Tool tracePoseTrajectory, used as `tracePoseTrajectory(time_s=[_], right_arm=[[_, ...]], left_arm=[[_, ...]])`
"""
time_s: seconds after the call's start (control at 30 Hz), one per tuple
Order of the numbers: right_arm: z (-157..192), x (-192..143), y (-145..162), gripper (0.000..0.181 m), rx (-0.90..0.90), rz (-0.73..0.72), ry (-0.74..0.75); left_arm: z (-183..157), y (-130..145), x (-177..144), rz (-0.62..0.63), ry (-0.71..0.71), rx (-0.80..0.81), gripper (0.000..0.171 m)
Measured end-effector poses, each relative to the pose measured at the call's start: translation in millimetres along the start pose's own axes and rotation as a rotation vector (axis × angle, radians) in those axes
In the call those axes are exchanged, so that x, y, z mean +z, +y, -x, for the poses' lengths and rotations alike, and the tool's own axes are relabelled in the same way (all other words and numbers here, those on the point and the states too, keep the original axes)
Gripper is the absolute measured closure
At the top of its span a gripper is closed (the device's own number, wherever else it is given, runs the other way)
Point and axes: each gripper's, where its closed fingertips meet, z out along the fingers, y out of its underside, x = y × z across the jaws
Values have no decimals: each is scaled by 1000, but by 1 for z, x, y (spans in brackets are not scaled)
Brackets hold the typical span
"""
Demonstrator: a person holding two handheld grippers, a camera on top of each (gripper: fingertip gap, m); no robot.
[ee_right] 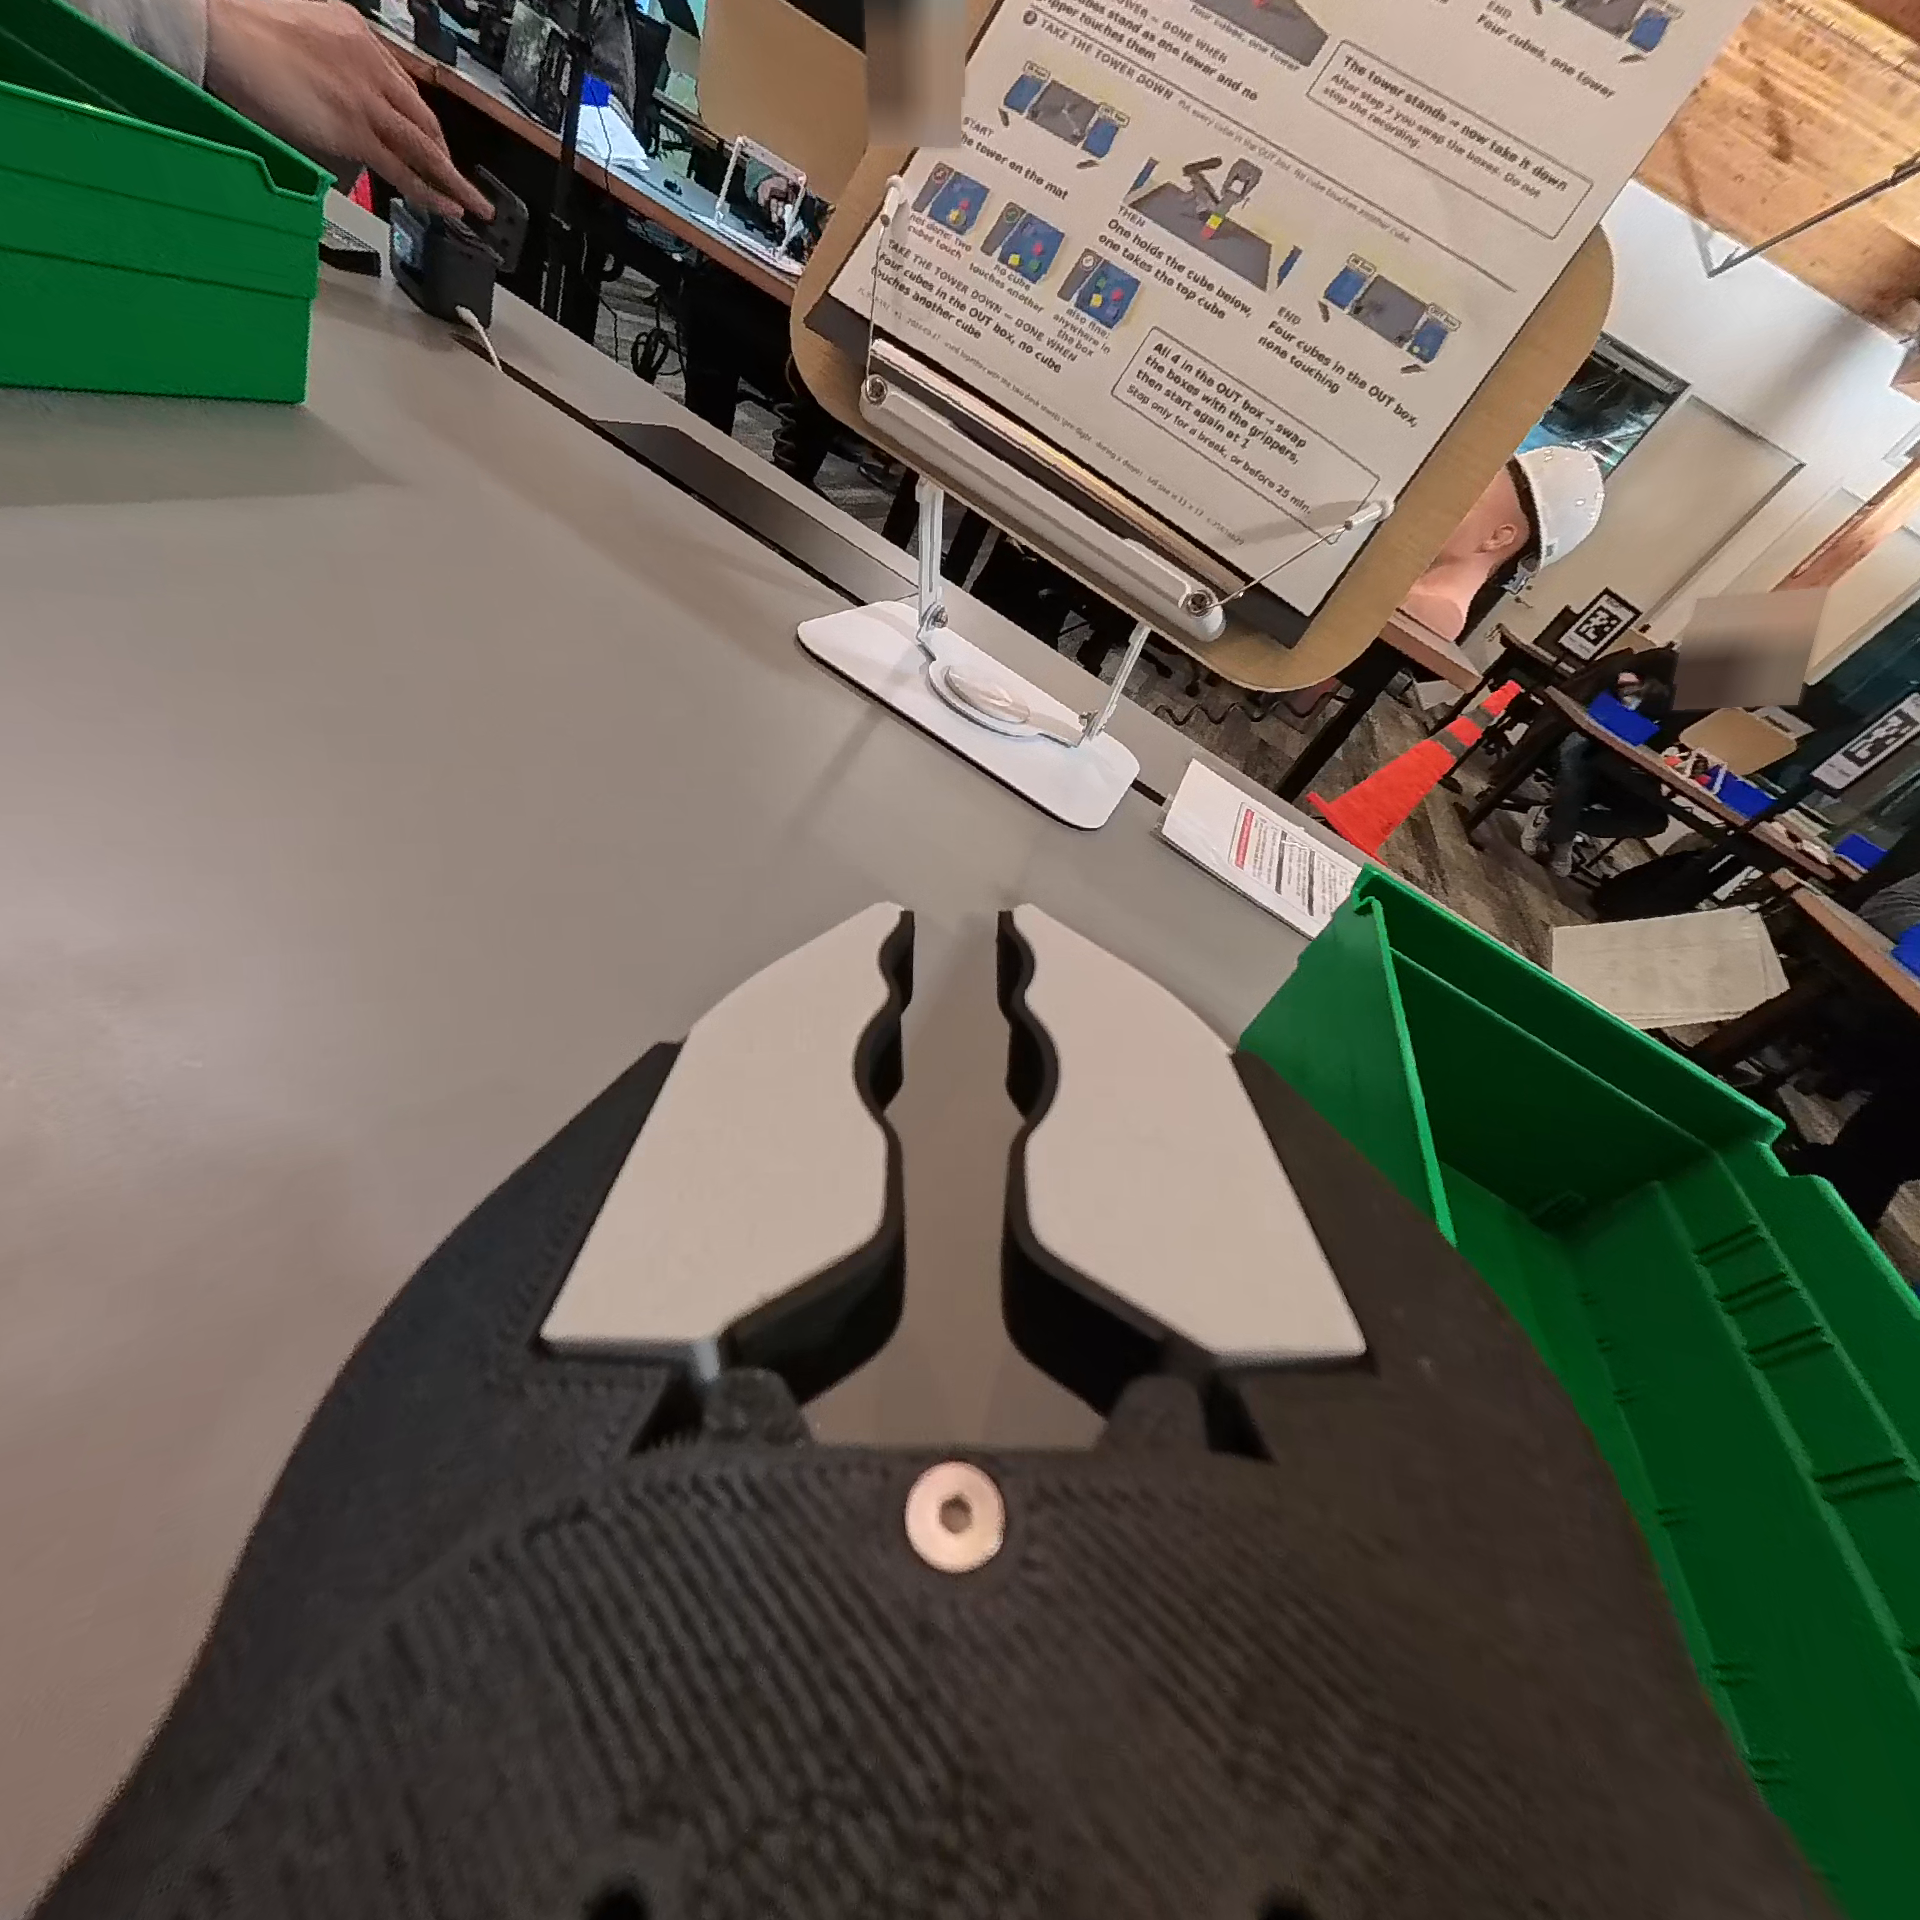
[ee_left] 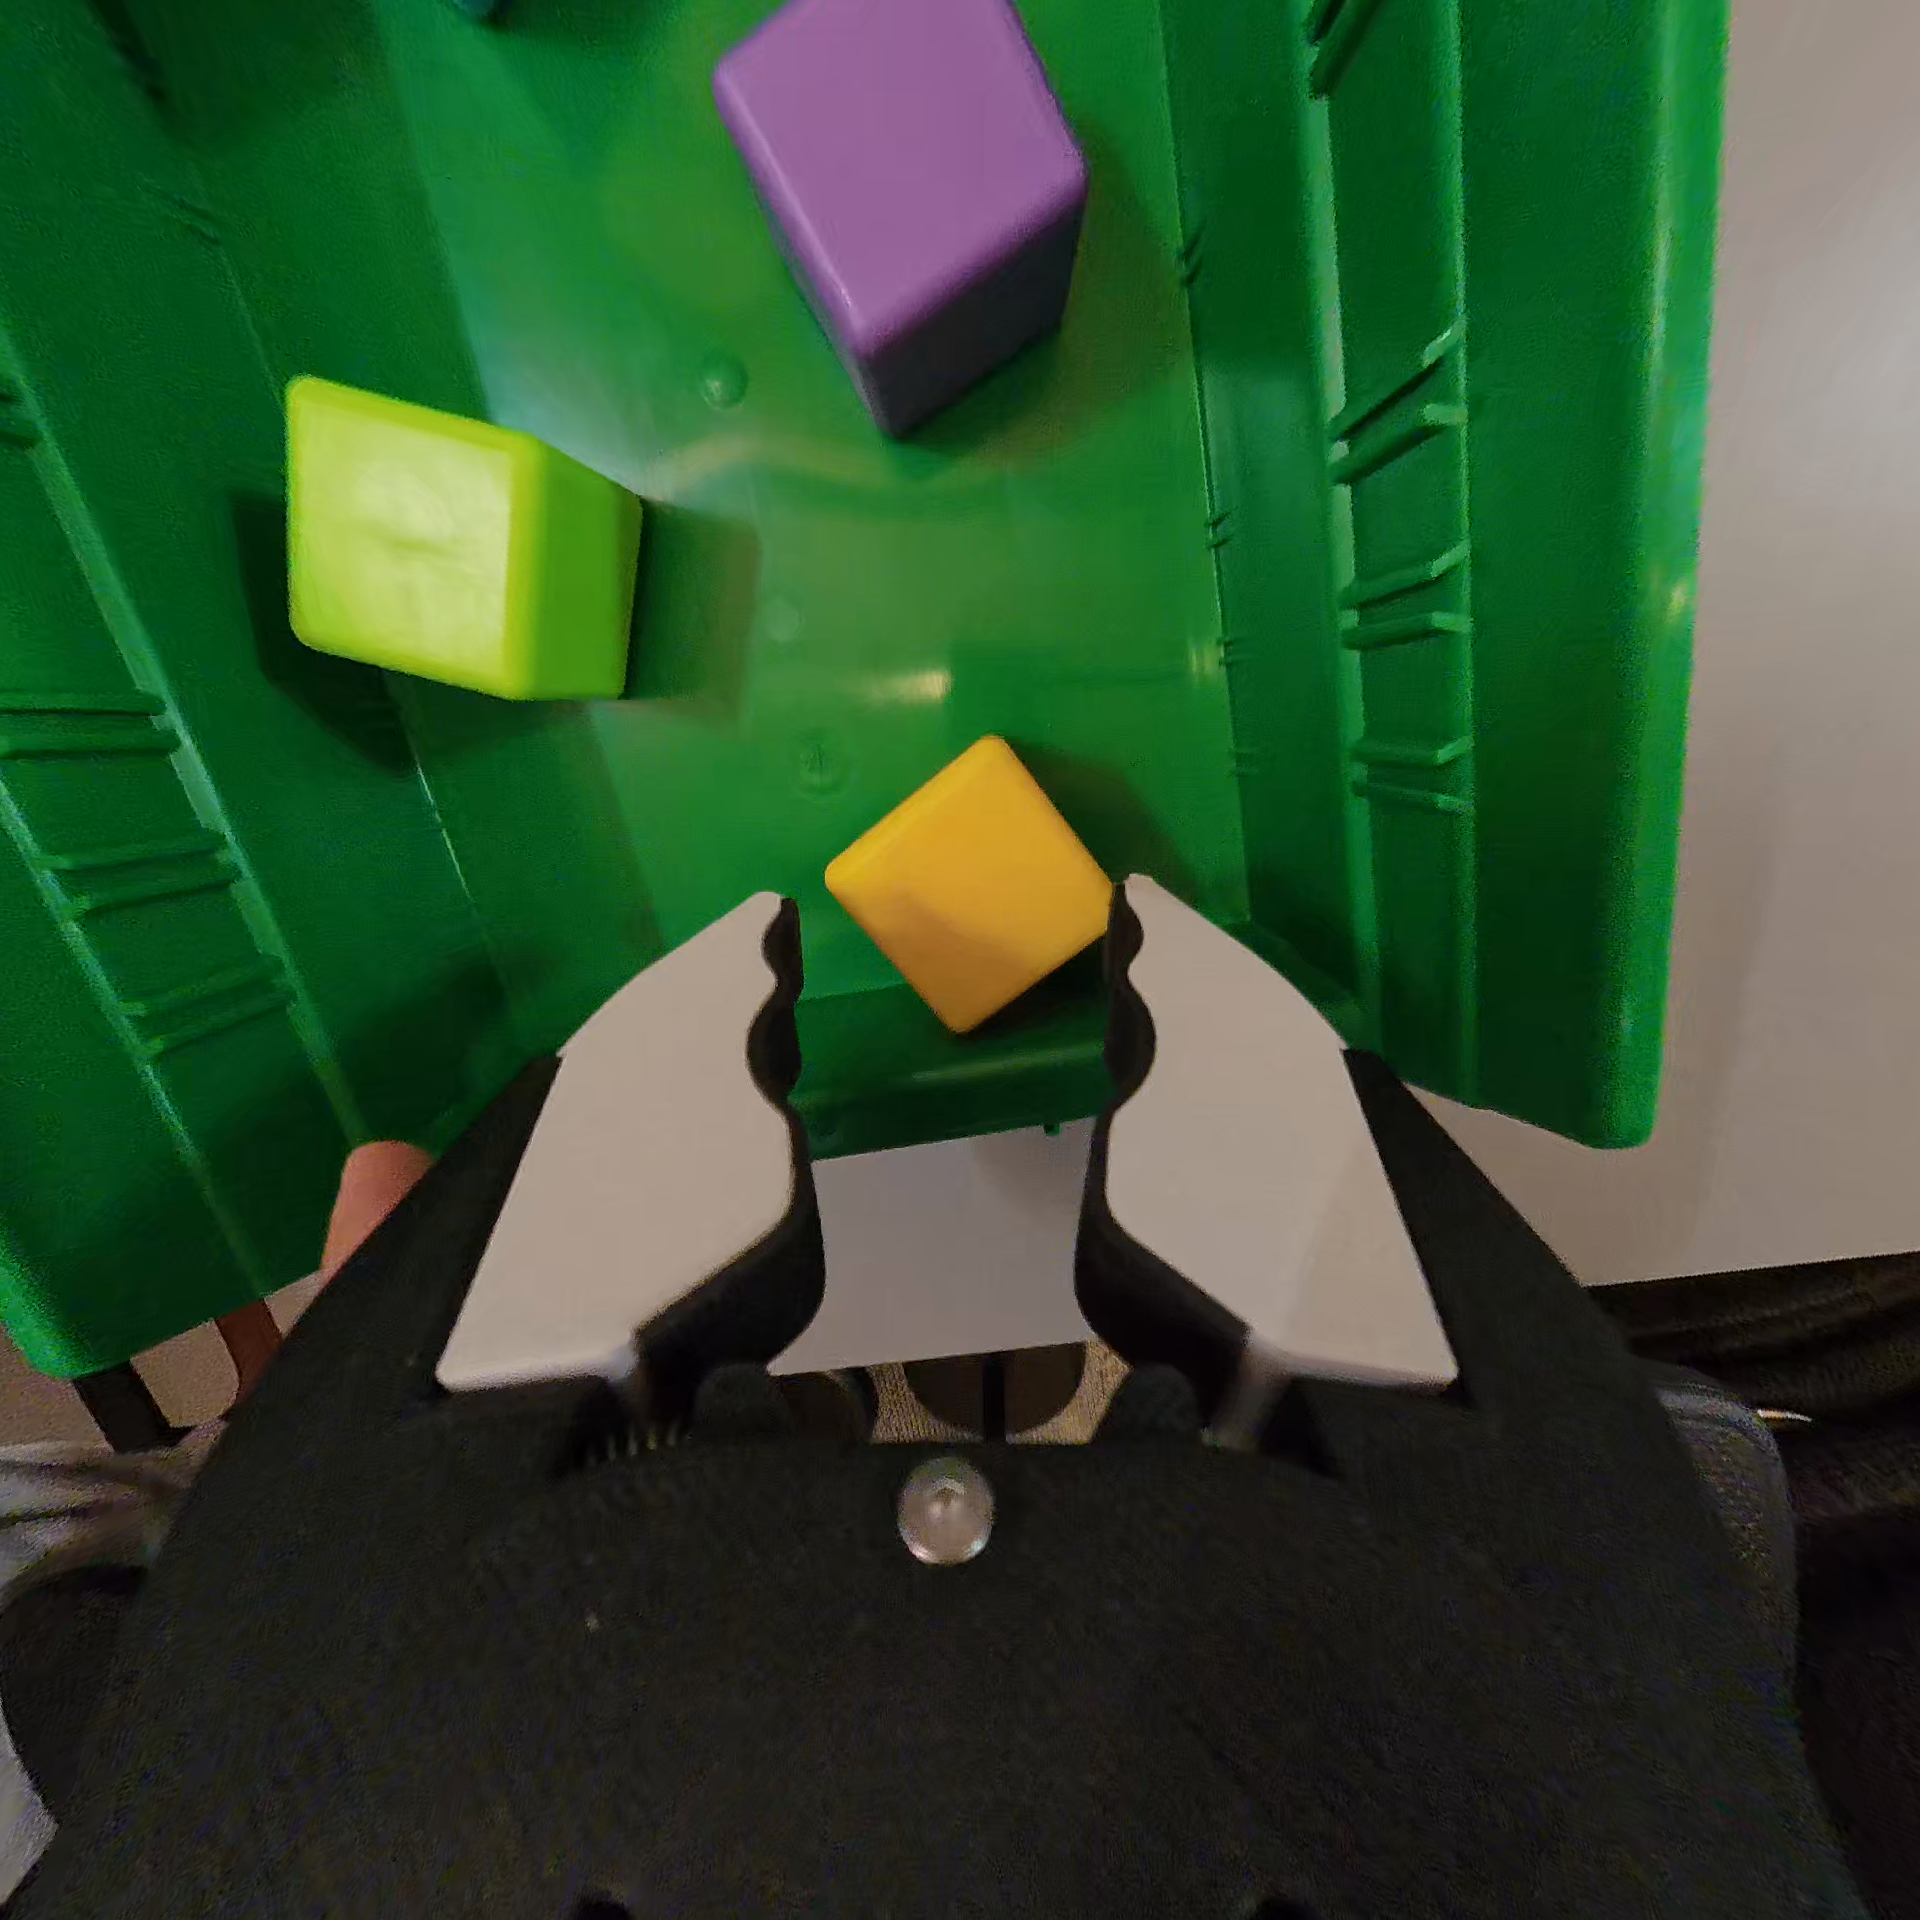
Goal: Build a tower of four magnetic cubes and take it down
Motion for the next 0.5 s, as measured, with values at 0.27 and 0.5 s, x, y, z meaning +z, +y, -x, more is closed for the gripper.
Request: tracePoseTrajectory(time_s=[0.27, 0.5], right_arm=[[0, 0, 0, 166, -6, 2, 1], [1, 1, 1, 166, -13, 4, 2]], left_arm=[[-8, 10, 17, 59, 72, -1, 111], [-1, 7, 18, 33, 74, 19, 118]])
